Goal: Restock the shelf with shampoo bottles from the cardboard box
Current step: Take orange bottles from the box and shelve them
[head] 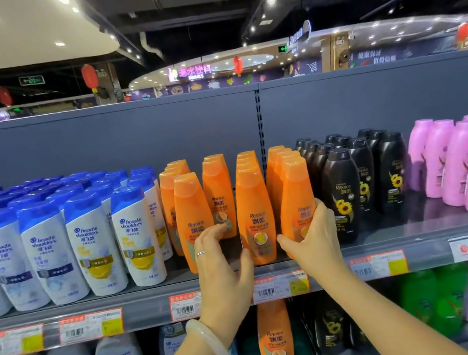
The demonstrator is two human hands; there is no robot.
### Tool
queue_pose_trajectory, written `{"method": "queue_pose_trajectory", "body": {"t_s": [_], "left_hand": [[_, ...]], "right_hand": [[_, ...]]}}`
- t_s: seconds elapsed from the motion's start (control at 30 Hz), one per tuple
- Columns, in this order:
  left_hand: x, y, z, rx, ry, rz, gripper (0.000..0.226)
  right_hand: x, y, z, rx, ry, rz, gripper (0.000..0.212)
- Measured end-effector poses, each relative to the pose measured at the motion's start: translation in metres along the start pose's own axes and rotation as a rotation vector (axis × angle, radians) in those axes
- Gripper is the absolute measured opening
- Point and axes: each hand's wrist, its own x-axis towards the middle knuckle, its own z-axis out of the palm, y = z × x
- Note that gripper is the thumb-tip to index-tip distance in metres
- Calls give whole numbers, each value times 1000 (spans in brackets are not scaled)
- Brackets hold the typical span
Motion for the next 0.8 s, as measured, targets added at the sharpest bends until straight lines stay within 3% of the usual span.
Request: {"method": "queue_pose_trajectory", "body": {"t_s": [0.13,0.2,0.3,0.37,0.53,0.8], "left_hand": [[4,2,-4,10,-5,3,47],[12,3,-8,26,2,14,44],[30,8,-15,64,3,16,44],[45,18,-17,88,-12,40,41],[85,47,-28,191,-49,166,29],[120,31,-62,359,-13,89,25]], "right_hand": [[0,-11,-24,-185,-121,23,113],[8,-22,-44,-181,-131,-24,102],[30,-48,-72,-90,-57,-174,66],[45,-64,-86,-165,-71,-280,50],[65,-75,-91,-387,-283,-378,44],[65,-69,-88,-334,-269,-386,39]]}}
